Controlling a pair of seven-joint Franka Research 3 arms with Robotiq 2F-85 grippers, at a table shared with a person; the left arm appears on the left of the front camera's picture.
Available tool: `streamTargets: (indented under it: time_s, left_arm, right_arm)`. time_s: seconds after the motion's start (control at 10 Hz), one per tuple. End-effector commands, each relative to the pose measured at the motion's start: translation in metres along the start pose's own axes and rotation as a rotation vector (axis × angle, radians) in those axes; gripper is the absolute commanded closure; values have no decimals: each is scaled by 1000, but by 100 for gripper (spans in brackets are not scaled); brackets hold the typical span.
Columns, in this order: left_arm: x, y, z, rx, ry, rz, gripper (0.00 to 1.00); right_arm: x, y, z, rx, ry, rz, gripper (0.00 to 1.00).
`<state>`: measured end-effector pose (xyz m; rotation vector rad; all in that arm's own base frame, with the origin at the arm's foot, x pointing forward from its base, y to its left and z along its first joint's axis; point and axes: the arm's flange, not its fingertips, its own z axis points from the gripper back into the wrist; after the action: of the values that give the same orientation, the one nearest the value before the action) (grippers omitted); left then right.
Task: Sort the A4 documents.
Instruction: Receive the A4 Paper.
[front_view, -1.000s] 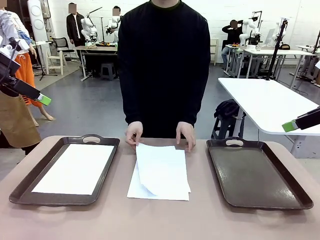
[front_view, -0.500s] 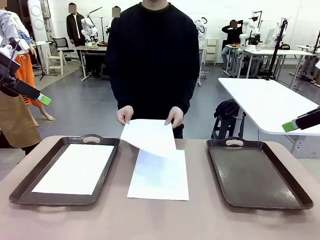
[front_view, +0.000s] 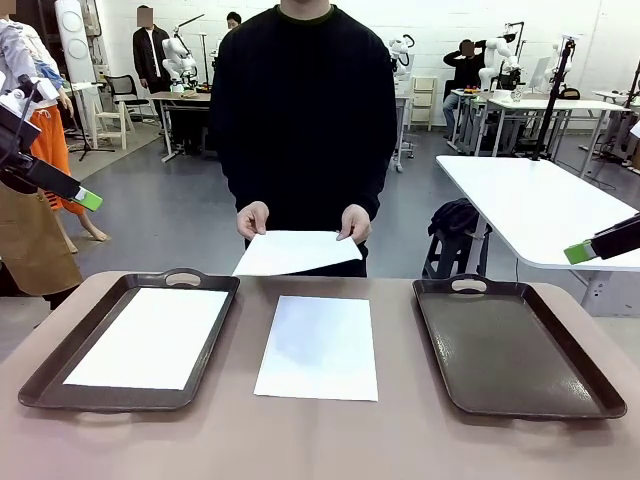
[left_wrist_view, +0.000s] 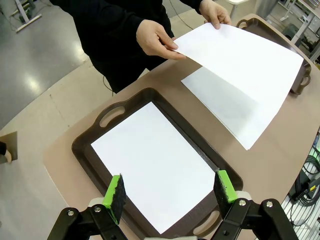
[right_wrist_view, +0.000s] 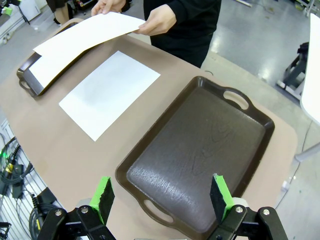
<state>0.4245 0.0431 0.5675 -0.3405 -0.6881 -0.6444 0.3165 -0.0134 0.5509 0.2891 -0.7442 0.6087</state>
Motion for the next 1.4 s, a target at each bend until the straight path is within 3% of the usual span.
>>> streamTargets:
  time_s: [0.0, 1.3]
  left_arm:
    - [1, -1, -1, -1, 0, -1, 8]
    - [1, -1, -1, -1, 0, -1, 8]
  right_arm:
    - [0, 0, -1, 1, 1, -7, 0]
    - [0, 0, -1, 1, 1, -7, 0]
